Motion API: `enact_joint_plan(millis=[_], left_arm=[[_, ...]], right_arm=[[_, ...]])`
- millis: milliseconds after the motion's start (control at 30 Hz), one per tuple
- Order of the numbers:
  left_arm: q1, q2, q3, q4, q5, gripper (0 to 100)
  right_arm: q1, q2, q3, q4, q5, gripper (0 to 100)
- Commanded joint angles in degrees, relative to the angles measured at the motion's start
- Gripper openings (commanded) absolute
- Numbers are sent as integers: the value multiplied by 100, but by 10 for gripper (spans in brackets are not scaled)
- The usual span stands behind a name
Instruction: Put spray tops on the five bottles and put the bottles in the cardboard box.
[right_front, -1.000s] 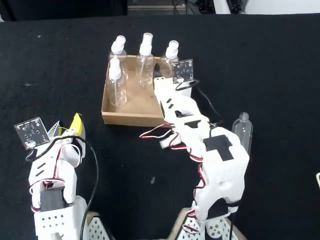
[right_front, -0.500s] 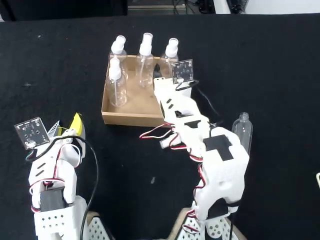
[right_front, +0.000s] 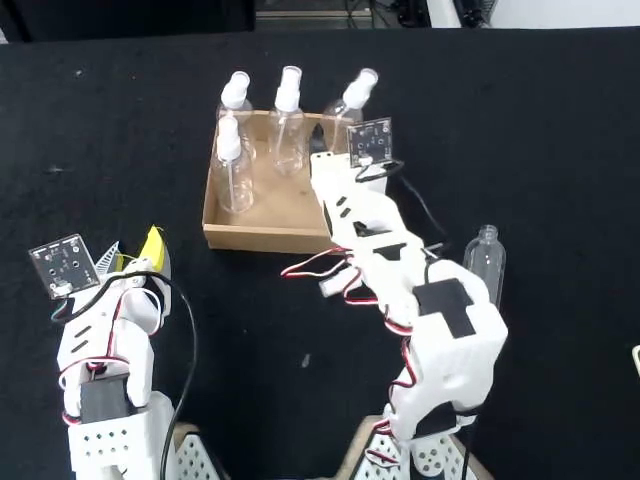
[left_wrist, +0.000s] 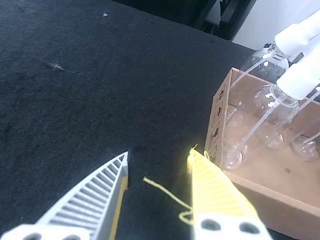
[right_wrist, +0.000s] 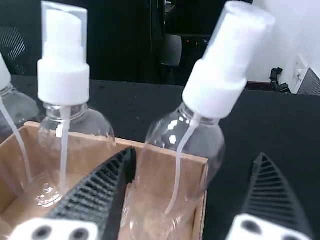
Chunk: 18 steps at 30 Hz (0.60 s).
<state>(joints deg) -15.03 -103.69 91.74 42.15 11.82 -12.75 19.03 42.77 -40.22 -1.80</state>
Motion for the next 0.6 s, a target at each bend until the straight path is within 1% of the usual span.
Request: enact_joint_plan(millis=[0, 267, 567], left_arm=[[-31, -88, -66, -123, -44, 173], [-31, -88, -66, -123, -44, 173], [-57, -88, -66, -123, -44, 173]], right_arm=[[-62, -391, -31, -35, 9, 328], [-62, -374, -4, -26, 9, 326], [-62, 295, -435, -53, 44, 326]])
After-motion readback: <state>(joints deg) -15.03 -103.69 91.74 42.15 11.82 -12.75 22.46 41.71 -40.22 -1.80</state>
